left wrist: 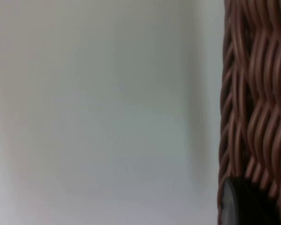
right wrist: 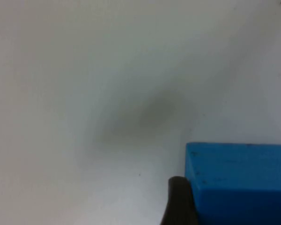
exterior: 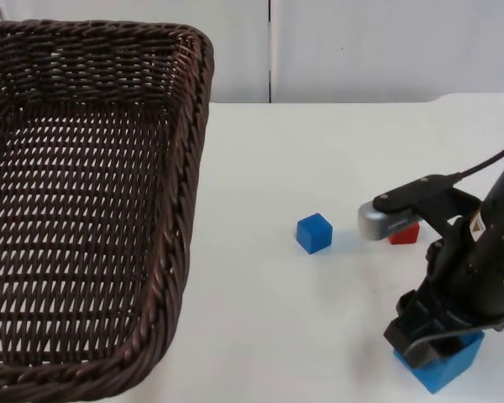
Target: Pick up the basket with the left hand and place the largest block into the basket with the right hand.
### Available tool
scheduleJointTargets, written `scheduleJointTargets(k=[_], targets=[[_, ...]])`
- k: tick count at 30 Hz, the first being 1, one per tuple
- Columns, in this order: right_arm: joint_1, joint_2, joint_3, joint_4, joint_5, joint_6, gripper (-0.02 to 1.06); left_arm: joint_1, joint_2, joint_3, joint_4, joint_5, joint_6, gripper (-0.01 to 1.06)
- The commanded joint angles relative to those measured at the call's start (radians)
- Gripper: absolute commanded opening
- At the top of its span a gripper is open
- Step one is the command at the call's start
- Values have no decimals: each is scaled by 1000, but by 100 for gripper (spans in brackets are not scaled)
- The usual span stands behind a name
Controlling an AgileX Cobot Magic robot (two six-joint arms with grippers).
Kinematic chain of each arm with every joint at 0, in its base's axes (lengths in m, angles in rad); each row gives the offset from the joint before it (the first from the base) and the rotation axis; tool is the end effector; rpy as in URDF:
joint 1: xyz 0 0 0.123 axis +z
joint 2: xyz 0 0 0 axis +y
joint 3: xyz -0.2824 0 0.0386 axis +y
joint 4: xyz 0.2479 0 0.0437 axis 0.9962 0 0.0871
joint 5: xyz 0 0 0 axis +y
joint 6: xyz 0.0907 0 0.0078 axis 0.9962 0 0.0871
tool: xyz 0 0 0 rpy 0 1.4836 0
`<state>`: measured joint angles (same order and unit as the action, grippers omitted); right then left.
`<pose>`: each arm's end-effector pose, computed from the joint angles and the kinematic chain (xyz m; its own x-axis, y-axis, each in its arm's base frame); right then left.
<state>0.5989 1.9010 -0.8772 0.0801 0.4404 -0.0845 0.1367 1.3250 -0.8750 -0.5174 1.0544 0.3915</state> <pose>0.2558 0.1784 0.0993 -0.8034 -0.5629 -0.1942 -0.5786 0.8150 0.0311 0.2316 -0.0077 0.2575 -0.9647 -0.0258 -0.2620 0.0820 0.9163 -0.3921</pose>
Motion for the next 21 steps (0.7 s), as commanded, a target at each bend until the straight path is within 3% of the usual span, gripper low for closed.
scheduleJointTargets(k=[1, 10, 21], targets=[[7, -5, 1, 0, 20, -14, 3, 2, -10, -8, -21, 2, 4, 0], [7, -154, 1, -7, 85, -18, 0, 2, -10, -8, -23, 2, 4, 0], [7, -499, 1, -26, 243, -18, 0, 2, -10, -8, -23, 4, 4, 0]])
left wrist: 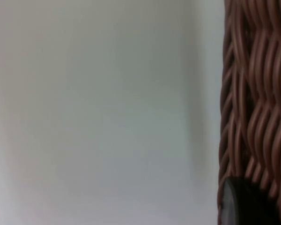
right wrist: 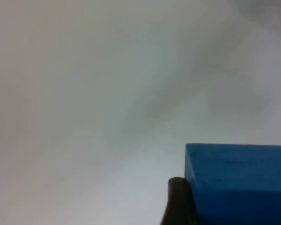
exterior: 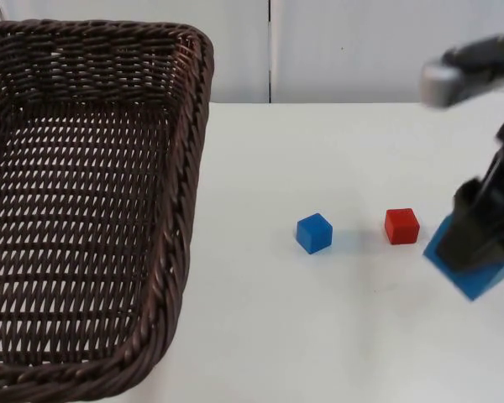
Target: Pick up the basket with the left hand and place the largest block into the basket with the right hand.
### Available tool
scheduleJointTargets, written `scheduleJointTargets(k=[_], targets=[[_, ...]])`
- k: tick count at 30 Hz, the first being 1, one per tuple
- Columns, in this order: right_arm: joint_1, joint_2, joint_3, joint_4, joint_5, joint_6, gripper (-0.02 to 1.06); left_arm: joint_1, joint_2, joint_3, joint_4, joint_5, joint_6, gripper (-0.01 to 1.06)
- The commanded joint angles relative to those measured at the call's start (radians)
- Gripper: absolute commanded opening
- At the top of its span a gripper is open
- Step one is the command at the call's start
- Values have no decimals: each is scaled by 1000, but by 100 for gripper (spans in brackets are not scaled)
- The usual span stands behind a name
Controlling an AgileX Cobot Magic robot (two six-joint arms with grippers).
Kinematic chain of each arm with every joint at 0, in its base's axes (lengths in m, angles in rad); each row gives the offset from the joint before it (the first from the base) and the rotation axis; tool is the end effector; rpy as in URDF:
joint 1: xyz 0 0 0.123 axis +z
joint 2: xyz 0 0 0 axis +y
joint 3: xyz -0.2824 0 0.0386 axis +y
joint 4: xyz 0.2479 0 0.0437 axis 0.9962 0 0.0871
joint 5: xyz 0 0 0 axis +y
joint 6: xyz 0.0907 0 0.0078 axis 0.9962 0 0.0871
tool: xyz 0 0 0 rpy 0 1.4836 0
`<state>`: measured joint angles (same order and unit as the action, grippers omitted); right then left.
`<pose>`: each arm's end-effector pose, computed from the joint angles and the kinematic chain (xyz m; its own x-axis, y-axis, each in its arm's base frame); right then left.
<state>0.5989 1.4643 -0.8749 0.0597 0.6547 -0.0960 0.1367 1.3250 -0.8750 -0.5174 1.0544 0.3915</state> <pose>0.2255 0.1579 0.2231 -0.7271 -0.5550 -0.4041 -0.6115 0.7911 0.0136 0.2316 -0.0077 0.2575 -0.9647 -0.0258 -0.2620 0.0820 0.9163 -0.3921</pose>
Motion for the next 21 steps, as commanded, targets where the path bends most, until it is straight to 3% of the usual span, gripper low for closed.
scheduleJointTargets(k=[1, 12, 21], targets=[[7, -62, -1, -5, 28, -6, 0, 2, -10, -8, -23, 4, 4, 0], [7, -150, -38, 3, 113, -42, 0, 2, -10, -8, -23, 4, 4, 0], [39, -142, -226, 17, 140, -92, 0, 2, -8, -8, -23, 4, 4, 0]])
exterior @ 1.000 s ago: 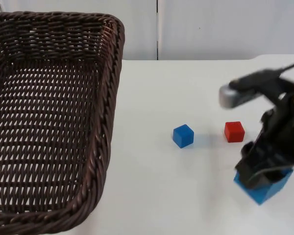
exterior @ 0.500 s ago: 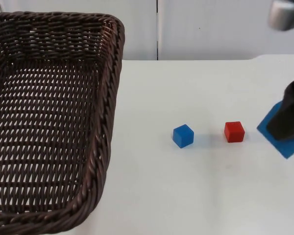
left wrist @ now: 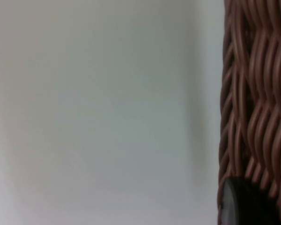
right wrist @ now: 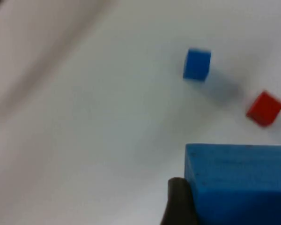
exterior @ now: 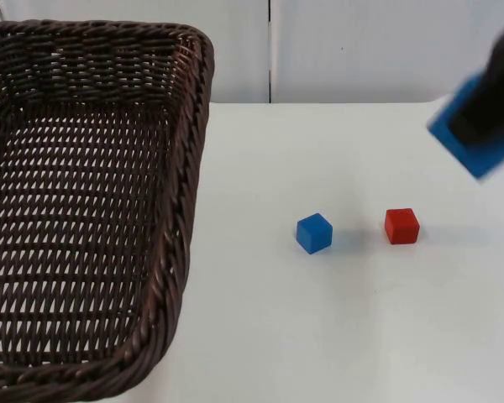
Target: Pick up the basket with the left hand and place the largest block into the basket with the right hand.
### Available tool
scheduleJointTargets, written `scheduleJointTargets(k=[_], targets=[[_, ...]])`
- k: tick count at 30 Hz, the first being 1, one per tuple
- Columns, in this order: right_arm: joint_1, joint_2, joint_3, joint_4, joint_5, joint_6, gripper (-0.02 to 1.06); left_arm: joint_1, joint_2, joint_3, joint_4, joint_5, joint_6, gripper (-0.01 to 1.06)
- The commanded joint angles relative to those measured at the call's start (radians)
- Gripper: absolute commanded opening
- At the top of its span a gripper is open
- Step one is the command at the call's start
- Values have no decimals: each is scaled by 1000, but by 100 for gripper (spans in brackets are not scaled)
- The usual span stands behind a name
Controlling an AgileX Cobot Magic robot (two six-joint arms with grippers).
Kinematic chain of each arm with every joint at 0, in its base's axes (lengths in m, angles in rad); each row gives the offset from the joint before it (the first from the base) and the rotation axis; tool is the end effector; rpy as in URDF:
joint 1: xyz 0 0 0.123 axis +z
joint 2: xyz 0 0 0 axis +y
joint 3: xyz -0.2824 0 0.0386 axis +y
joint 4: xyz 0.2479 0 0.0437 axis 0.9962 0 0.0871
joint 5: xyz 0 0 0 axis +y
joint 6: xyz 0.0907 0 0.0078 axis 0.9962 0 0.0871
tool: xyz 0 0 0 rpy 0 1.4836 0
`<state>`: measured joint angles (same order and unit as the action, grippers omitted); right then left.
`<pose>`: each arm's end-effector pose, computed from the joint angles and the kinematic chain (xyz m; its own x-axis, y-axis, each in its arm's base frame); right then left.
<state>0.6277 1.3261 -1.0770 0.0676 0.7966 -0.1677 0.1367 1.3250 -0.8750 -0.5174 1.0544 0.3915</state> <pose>0.2178 0.1635 0.3132 -0.5839 -0.5719 -0.5763 -0.6842 0.7287 -0.0299 0.2316 -0.0077 0.2575 -0.9647 -0.0258 -0.2620 0.0820 0.9163 -0.3921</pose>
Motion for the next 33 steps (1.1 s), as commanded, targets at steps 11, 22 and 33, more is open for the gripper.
scheduleJointTargets(k=[11, 22, 33], targets=[[145, 92, -220, 9, -15, -40, 0, 2, -8, -8, -23, 4, 4, 0], [270, 365, -472, 11, -25, -58, 0, 2, -8, -8, -23, 4, 4, 0], [280, 516, -617, 32, -72, -58, 0, 2, -8, -8, -23, 4, 4, 0]])
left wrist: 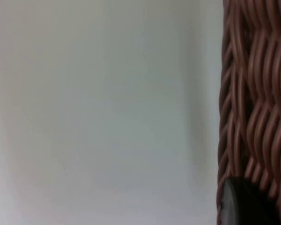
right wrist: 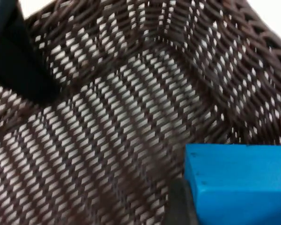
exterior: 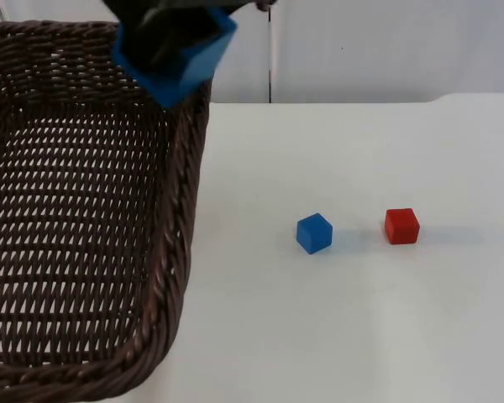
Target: Pick up the basket with the left hand and place the largest block into the basket with the right hand.
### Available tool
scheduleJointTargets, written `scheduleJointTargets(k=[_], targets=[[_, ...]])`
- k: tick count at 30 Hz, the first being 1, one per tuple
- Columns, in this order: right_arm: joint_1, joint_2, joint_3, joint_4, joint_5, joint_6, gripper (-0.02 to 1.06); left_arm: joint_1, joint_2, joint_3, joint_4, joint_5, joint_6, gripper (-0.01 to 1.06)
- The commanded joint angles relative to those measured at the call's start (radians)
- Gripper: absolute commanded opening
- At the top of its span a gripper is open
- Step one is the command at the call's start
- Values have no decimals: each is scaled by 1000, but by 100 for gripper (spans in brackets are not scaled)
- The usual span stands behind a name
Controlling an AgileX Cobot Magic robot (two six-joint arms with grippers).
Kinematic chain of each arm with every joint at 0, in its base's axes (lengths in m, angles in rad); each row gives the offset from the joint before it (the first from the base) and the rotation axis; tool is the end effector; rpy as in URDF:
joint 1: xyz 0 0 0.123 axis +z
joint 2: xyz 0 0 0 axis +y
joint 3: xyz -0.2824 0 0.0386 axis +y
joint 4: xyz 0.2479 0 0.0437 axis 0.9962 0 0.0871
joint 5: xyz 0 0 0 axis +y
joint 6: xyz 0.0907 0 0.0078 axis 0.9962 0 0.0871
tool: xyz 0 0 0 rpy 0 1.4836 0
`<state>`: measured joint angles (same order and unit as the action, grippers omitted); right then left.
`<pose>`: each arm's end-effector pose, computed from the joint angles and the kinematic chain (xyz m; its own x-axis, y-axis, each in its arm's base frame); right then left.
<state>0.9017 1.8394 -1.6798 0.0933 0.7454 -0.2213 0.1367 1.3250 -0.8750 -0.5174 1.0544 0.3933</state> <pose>0.2597 0.3377 0.3225 -0.3233 -0.6535 -0.6844 -0.8689 0.4914 -0.0587 0.2316 -0.0077 0.2575 -0.9646 -0.0242 -0.2627 0.0837 0.9163 -0.3916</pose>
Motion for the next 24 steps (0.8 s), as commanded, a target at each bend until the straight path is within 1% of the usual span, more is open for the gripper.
scheduleJointTargets(k=[1, 3, 5, 9, 12, 20, 21, 23, 24], targets=[[6, 11, -16, 20, -44, -4, 0, 2, -8, -8, -23, 4, 2, 0], [6, 29, -16, 28, -88, -4, 0, 2, -8, -8, -23, 4, 2, 0], [6, 37, -16, 38, -97, -4, 0, 2, -8, -8, -23, 4, 2, 0], [6, 76, -16, 105, -134, -61, 0, 2, -8, -8, -23, 4, 2, 0], [6, 93, -16, 122, -149, -61, 0, 2, -8, -8, -23, 4, 2, 0], [6, 110, -16, 119, -173, -70, 0, 2, -8, -8, -23, -9, 2, 0], [6, 110, -16, 119, -175, -80, 1, 2, -8, -8, -23, -12, 2, 0], [6, 110, -16, 119, -175, -83, 9, 2, -8, -8, -23, -12, 2, 0], [6, 110, -16, 119, -175, -83, 9, 2, -8, -8, -23, -12, 2, 0]])
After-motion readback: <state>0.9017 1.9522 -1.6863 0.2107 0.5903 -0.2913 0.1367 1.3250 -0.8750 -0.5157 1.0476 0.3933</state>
